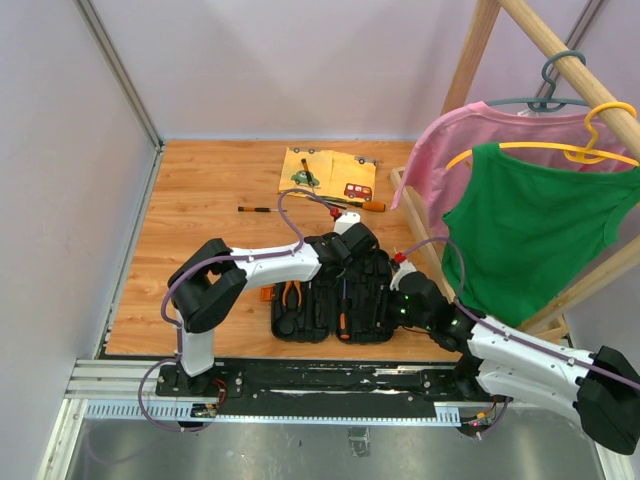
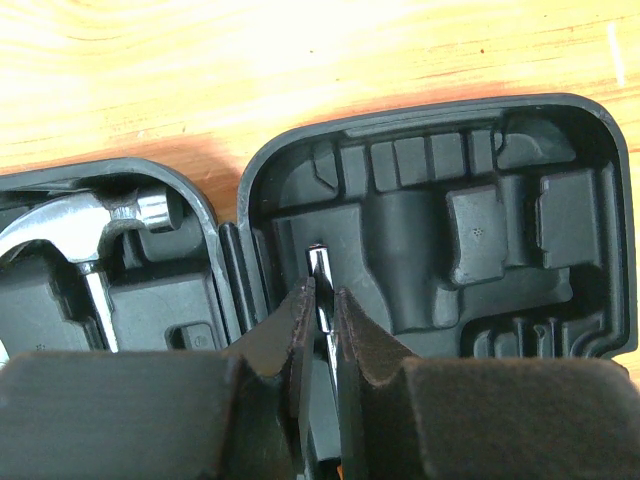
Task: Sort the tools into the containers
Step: Adjust the screwdriver in the storage box.
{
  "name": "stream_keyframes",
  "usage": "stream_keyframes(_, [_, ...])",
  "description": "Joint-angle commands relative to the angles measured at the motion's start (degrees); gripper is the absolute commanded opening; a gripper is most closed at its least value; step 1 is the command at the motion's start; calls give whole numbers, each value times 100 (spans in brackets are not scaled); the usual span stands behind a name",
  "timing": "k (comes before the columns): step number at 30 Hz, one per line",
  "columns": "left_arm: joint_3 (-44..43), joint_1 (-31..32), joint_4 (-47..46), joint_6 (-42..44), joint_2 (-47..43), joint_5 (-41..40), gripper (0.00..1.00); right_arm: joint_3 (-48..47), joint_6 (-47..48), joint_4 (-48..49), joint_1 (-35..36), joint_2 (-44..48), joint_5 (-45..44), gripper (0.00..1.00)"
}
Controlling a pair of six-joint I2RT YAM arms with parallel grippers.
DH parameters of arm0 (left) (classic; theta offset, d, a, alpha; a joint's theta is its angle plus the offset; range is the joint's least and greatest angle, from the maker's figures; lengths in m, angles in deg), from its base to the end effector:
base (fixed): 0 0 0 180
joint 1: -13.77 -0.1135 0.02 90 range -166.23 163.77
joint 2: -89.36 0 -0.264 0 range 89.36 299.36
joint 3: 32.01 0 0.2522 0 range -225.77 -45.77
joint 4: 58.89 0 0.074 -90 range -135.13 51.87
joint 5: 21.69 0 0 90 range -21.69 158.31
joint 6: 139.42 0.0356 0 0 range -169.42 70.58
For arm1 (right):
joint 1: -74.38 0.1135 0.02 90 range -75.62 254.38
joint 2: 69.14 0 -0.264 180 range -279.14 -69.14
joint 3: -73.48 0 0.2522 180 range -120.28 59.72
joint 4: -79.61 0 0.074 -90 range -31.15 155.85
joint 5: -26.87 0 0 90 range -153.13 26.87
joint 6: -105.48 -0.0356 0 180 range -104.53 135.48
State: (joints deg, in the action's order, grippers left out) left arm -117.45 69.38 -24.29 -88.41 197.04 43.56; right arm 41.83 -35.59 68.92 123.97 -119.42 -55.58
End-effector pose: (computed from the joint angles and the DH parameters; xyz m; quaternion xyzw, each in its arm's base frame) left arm 0.2336 -0.3149 0.1806 0.0748 0.9352 -0.0655 0.3400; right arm 0.1167 0.1443 0.1825 -0.0221 0.8615 0.4242 0.2780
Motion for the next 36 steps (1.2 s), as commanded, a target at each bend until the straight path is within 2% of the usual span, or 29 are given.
stream_keyframes(1, [-68,-41,-26,45,105,11,16,-125,-72,85,134,-145,30,33])
stream_keyframes(9, [-2,-43,-64,22,100,47,15,-324,-74,356,192,-548,66,35])
stream_keyframes(36, [57,-44,-118,14,65,84,14,-346,-166,744,436,-1209,-77,34])
